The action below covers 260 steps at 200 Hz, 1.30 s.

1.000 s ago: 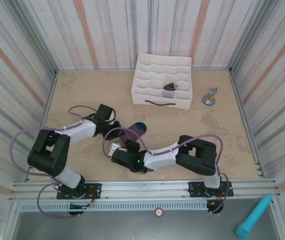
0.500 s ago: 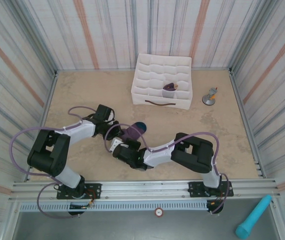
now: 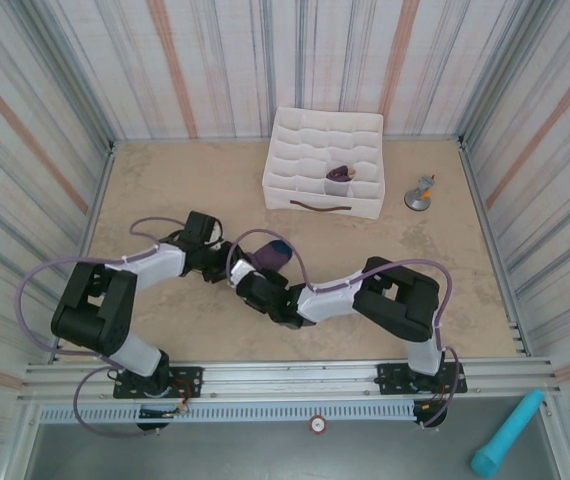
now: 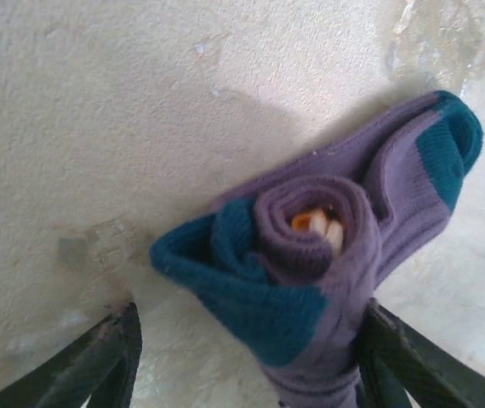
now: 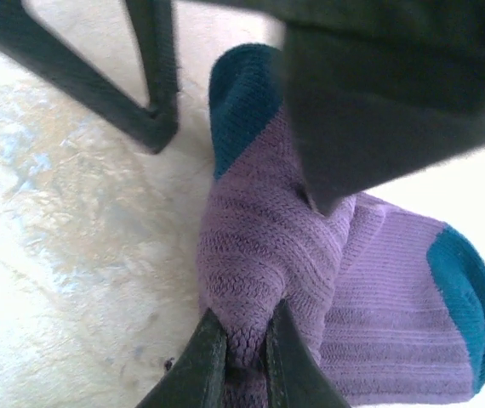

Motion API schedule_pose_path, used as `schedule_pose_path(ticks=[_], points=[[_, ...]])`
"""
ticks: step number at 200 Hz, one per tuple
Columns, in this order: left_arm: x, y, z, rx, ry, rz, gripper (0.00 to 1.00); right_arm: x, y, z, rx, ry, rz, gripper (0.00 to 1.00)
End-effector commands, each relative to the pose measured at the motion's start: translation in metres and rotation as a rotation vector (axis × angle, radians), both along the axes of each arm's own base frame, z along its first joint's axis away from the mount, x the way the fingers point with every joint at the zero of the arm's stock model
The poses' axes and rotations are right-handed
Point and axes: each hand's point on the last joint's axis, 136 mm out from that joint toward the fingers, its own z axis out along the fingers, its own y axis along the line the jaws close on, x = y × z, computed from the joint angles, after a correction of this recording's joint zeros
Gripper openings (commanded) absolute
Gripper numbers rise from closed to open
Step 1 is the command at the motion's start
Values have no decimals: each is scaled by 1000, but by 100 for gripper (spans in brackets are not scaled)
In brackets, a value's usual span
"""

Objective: Roll the socks

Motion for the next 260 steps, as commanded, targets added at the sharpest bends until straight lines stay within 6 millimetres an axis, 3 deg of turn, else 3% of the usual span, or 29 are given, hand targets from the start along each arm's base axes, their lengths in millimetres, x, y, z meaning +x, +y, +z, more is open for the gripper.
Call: schedule_pose_path(ticks=[1, 57, 116, 161, 260], points=[[-22, 4, -7, -46, 75, 20, 69, -21, -47, -67, -140, 224, -38, 0], [-17, 18, 3, -151, 3, 133, 69, -22, -52, -70, -54, 334, -52, 0], [-12, 28, 31, -131, -135, 151, 69, -21, -51, -73, 187, 673, -61, 0], [-15, 26, 21, -135, -100, 142, 69, -15, -55, -77, 340, 877, -144, 0], [-13, 18, 15, -95, -102, 115, 69, -4, -86, -100, 665, 1255, -524, 0]])
